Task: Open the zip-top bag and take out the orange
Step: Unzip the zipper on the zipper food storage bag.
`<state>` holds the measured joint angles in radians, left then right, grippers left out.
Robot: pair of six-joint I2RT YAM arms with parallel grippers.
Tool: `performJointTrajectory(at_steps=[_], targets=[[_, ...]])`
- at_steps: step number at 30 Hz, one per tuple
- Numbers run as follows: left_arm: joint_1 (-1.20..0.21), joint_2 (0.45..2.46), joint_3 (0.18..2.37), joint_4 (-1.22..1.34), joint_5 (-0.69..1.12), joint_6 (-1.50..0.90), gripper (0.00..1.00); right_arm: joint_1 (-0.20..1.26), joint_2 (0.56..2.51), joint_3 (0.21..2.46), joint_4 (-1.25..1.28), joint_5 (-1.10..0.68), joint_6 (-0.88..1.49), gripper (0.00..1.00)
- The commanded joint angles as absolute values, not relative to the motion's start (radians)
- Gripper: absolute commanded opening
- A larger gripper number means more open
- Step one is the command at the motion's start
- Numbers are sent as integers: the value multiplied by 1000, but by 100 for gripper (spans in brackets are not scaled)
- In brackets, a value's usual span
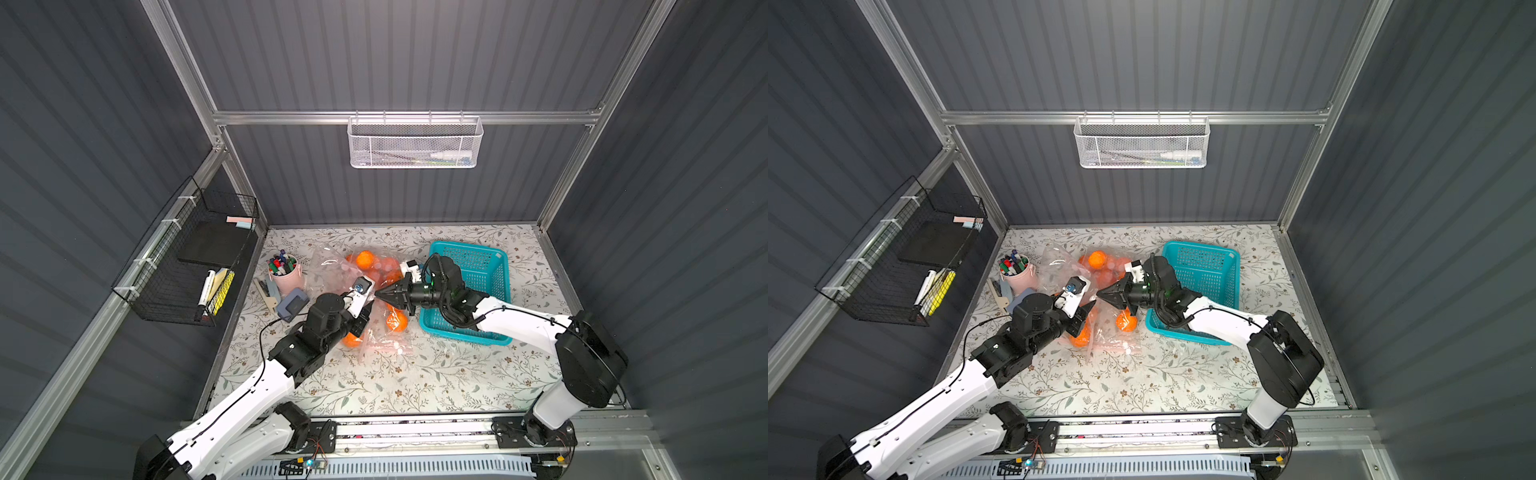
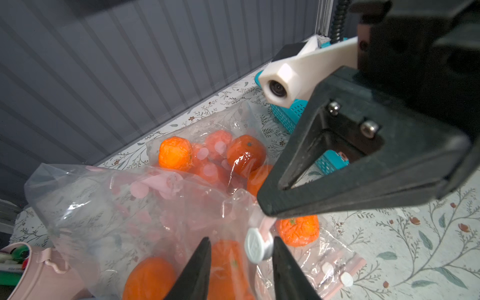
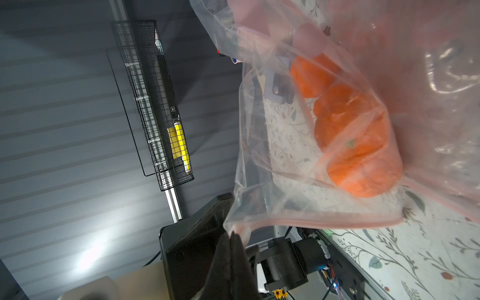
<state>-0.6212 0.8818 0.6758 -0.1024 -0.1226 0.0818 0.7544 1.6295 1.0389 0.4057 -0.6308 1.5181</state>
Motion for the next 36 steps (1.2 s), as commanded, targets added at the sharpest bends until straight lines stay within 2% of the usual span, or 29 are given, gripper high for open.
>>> performJointTrajectory(at_steps=[1,6,9,12,20,24,25,28,31,33,36], targets=[[-629,871,673,-84,-141,104,37,759,1638,1024,448,-646,1557,0],[-629,894,675,-97,-123,105,31,760,1638,1025,453,-648,1562,0],[-629,887,674,-95,-115,108,22,761,1637,1025,453,-652,1560,0],[-628,884,673,-89,-105,109,18,762,1632,1023,452,-653,1562,0],[-628,882,673,-90,-89,110,13,763,1631,1023,460,-664,1560,0],[-629,870,689,-105,-59,79,13,747,1633,1043,439,-686,1493,0],[-629,872,698,-118,-48,76,13,735,1634,1053,421,-700,1464,2],[-629,885,714,-158,-20,71,12,688,1627,1086,346,-762,1332,16],[-629,887,718,-183,13,61,12,633,1617,1139,244,-851,1100,34],[-629,880,726,-203,39,63,12,597,1597,1177,69,-871,856,42],[-629,856,737,-238,46,74,12,577,1536,1177,-115,-760,450,53]])
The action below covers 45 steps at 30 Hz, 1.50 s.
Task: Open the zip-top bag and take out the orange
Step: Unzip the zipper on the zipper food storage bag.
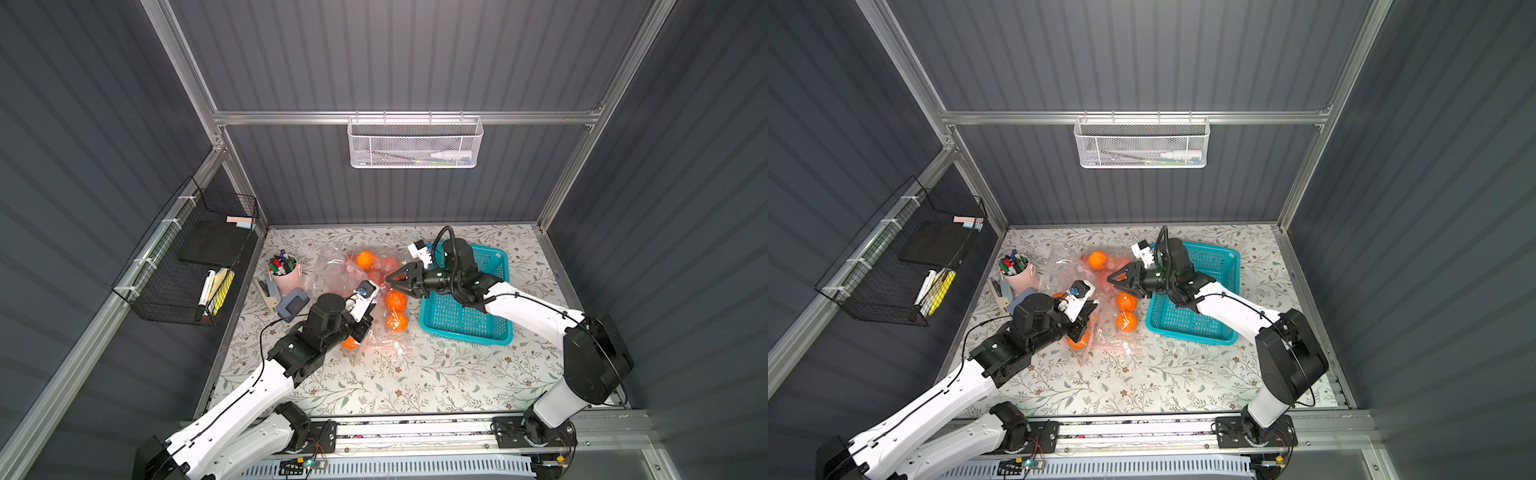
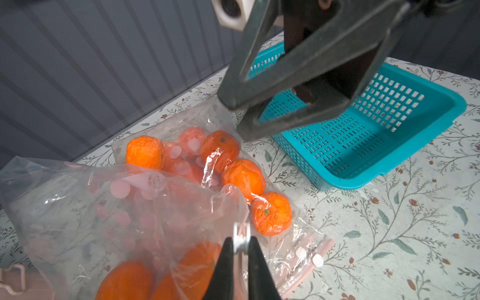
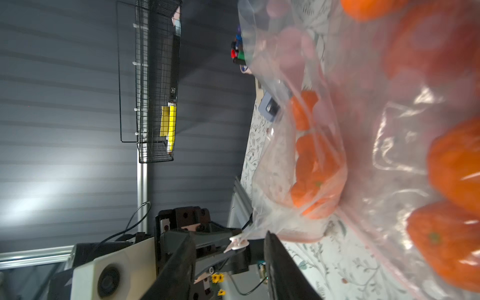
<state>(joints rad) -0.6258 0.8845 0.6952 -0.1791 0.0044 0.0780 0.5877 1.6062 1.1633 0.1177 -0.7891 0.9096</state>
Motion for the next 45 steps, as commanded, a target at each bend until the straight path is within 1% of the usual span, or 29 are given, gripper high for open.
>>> performJointTrajectory(at_steps=[1,3,4,6,7,8,9,12,15,19,24,27,30,32,36,39,45], targets=[[-628,848,738,-246,51,79,11,580,1511,1167,-149,-721,313,56],[-628,822,735,-260,66,85,10,580,1449,1096,-133,-693,45,63],[-629,811,731,-261,75,86,10,585,1427,1056,-106,-701,-86,64],[-629,793,722,-262,103,93,8,608,1374,964,-65,-718,-430,66],[-629,789,717,-261,115,98,8,616,1359,927,-33,-697,-531,70],[-629,787,714,-257,121,100,8,624,1356,895,32,-688,-578,73],[-629,788,714,-257,123,100,8,629,1364,901,27,-703,-632,75],[-629,797,722,-267,133,105,8,634,1435,1039,-148,-801,-773,71],[-628,806,727,-271,146,112,8,642,1501,1133,-216,-829,-849,63],[-628,814,731,-277,156,111,8,642,1544,1180,-202,-886,-890,59],[-629,813,724,-269,160,116,9,657,1589,1243,-249,-952,-939,47],[-629,813,720,-263,160,116,9,681,1616,1270,-293,-985,-962,43],[-629,813,717,-262,170,115,9,696,1636,1283,-292,-1000,-967,43],[-628,808,715,-259,172,115,9,702,1653,1299,-293,-1004,-964,37],[-628,802,709,-254,172,118,9,705,1674,1316,-292,-995,-967,38],[-628,808,710,-253,178,120,9,706,1683,1325,-276,-976,-954,42],[-629,812,713,-258,182,120,9,706,1690,1344,-282,-975,-960,42]])
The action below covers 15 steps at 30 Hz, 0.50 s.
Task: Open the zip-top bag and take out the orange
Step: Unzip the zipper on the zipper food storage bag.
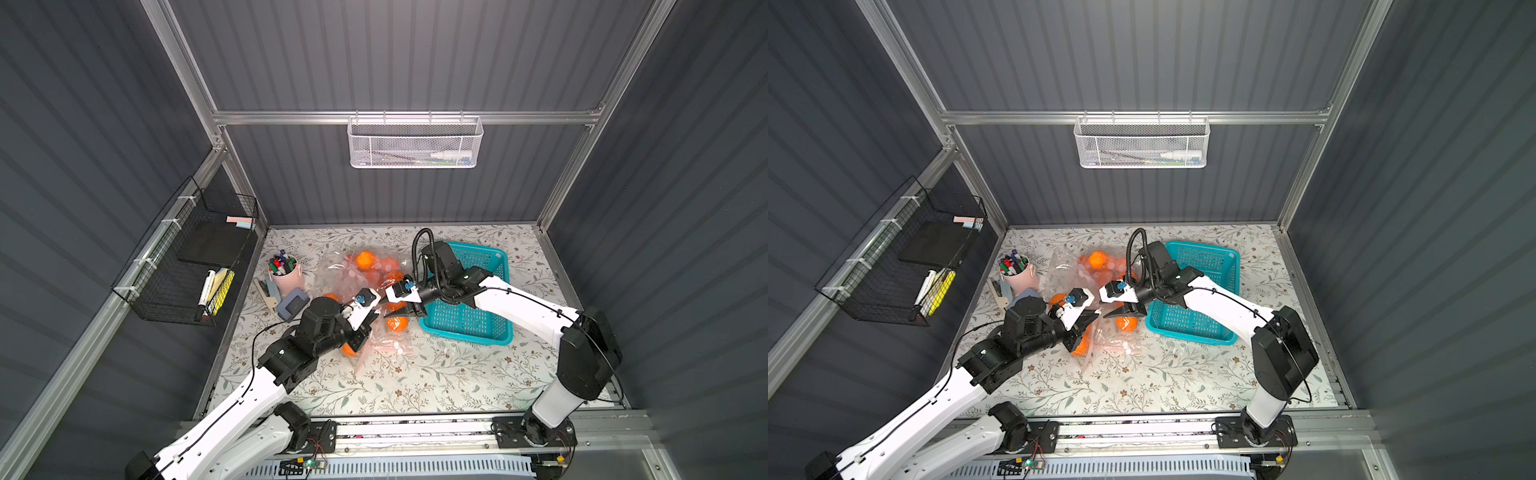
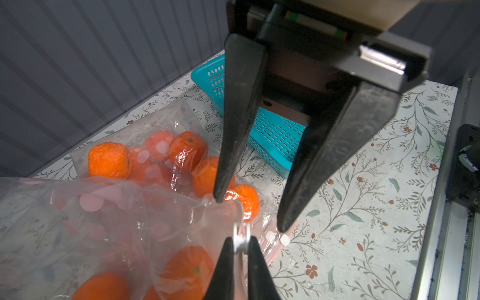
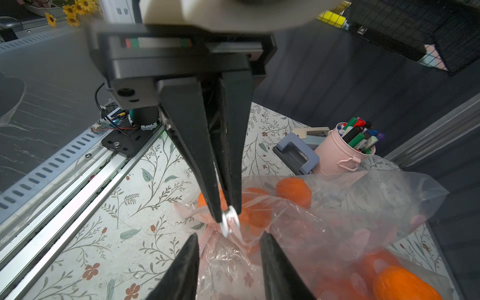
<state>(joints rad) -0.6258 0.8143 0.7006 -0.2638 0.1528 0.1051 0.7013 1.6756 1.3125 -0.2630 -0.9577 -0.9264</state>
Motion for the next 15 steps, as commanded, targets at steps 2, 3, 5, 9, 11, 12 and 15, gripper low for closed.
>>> performJointTrajectory(at_steps=[2,3,5,9,11,12,15], targets=[[-628,811,713,-258,182,120,9,706,1698,1356,-290,-984,-964,42],[-629,811,713,-258,182,121,9,706,1699,1359,-293,-982,-965,41],[-629,811,714,-259,181,120,9,707,1703,1361,-294,-981,-971,40],[-629,811,712,-259,183,117,9,706,1713,1369,-303,-991,-971,38],[-629,811,715,-260,181,118,9,708,1719,1379,-327,-1007,-982,34],[-628,810,715,-259,181,118,9,708,1722,1381,-332,-1012,-981,31],[-629,810,713,-258,179,118,9,709,1732,1393,-363,-1011,-998,18]])
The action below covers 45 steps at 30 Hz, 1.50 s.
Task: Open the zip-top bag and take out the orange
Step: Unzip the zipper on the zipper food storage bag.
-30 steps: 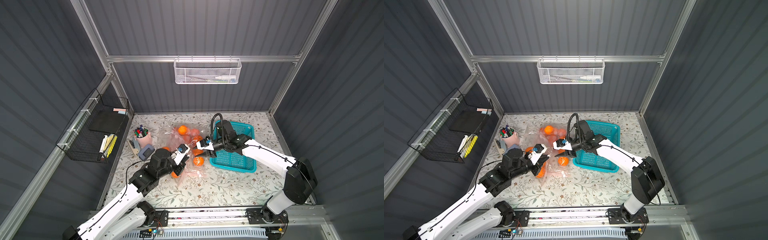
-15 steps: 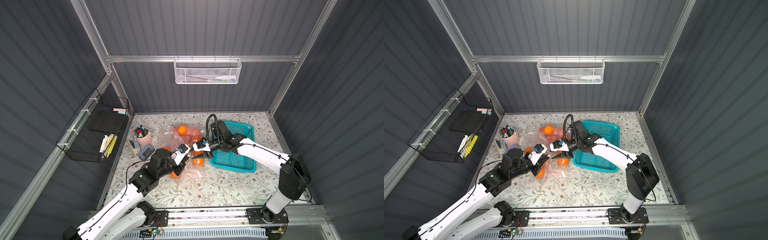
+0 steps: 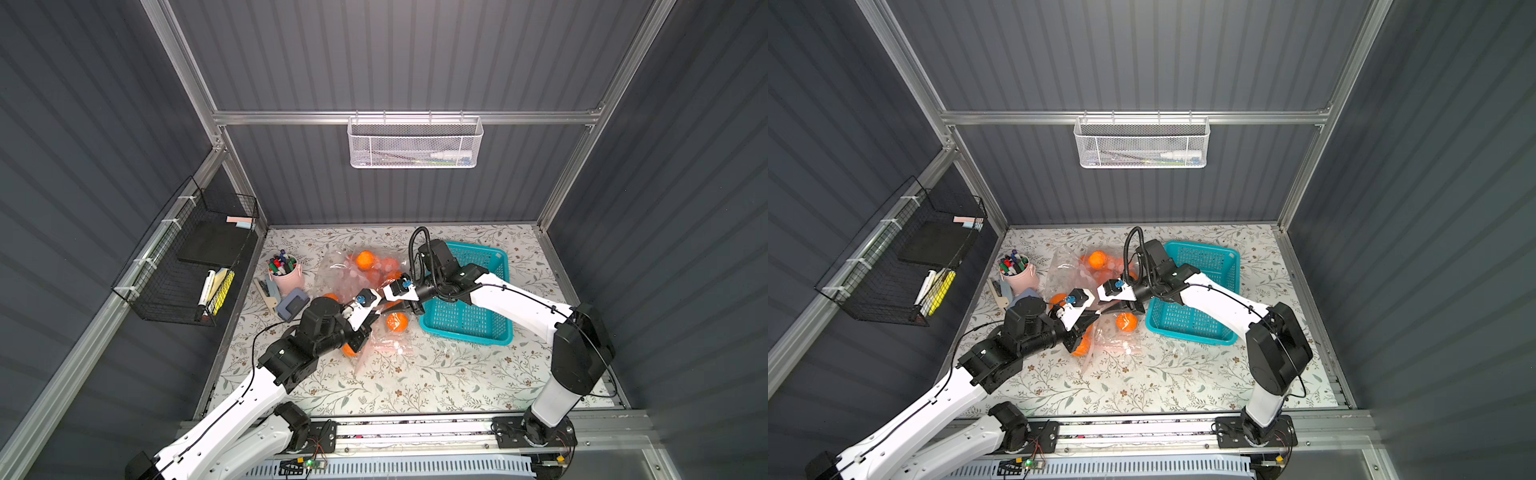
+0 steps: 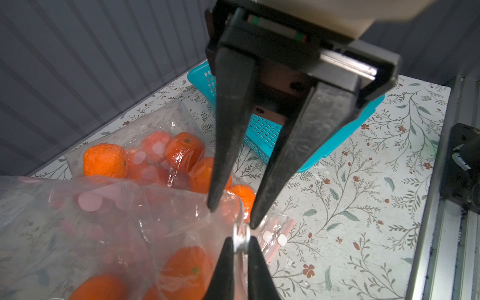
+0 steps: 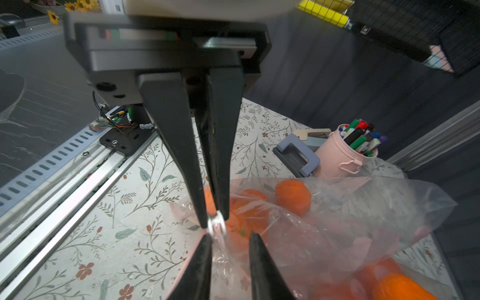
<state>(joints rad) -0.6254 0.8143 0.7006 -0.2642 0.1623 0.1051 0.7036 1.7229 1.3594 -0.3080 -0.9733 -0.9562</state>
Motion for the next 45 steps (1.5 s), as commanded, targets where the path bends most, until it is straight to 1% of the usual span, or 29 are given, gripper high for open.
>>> performJointTrajectory(at_steps=[1,2,6,7,8,12,16,20,22,25,28,30,31,32,33,34,37,40,42,45], targets=[[-628,809,710,-257,179,118,9,710,1733,1394,-369,-1010,-1003,13],[-629,807,709,-258,178,117,9,710,1733,1394,-374,-1011,-1006,10],[-628,809,707,-254,179,117,9,710,1731,1397,-383,-1017,-1008,7],[-629,811,707,-255,179,117,9,709,1729,1398,-385,-1018,-1009,2],[-628,811,708,-256,179,117,9,709,1728,1399,-387,-1019,-1011,0],[-629,818,709,-254,182,114,11,709,1723,1404,-386,-1030,-1002,0],[-627,821,706,-245,201,112,25,709,1723,1404,-391,-1047,-985,0],[-629,843,706,-231,202,107,34,709,1717,1401,-392,-1060,-979,0],[-628,853,704,-225,206,105,34,710,1716,1399,-391,-1063,-979,0],[-628,861,706,-222,205,104,26,709,1711,1399,-396,-1058,-985,0],[-629,848,706,-224,189,104,23,707,1710,1399,-400,-1052,-989,0],[-629,834,704,-228,182,103,23,706,1712,1398,-401,-1051,-992,0],[-628,828,703,-233,184,100,25,707,1712,1398,-399,-1050,-993,0],[-628,821,703,-237,188,99,29,706,1713,1398,-400,-1049,-993,0],[-629,816,699,-238,198,98,31,706,1715,1397,-400,-1050,-995,0],[-629,808,693,-236,206,98,31,704,1714,1397,-399,-1049,-995,0],[-628,794,685,-227,194,94,25,705,1715,1397,-399,-1051,-994,0],[-628,799,690,-228,190,97,22,705,1714,1400,-397,-1053,-993,0],[-629,807,691,-229,201,97,22,704,1711,1400,-397,-1054,-993,0],[-629,818,690,-226,221,96,28,701,1706,1398,-392,-1054,-993,0]])
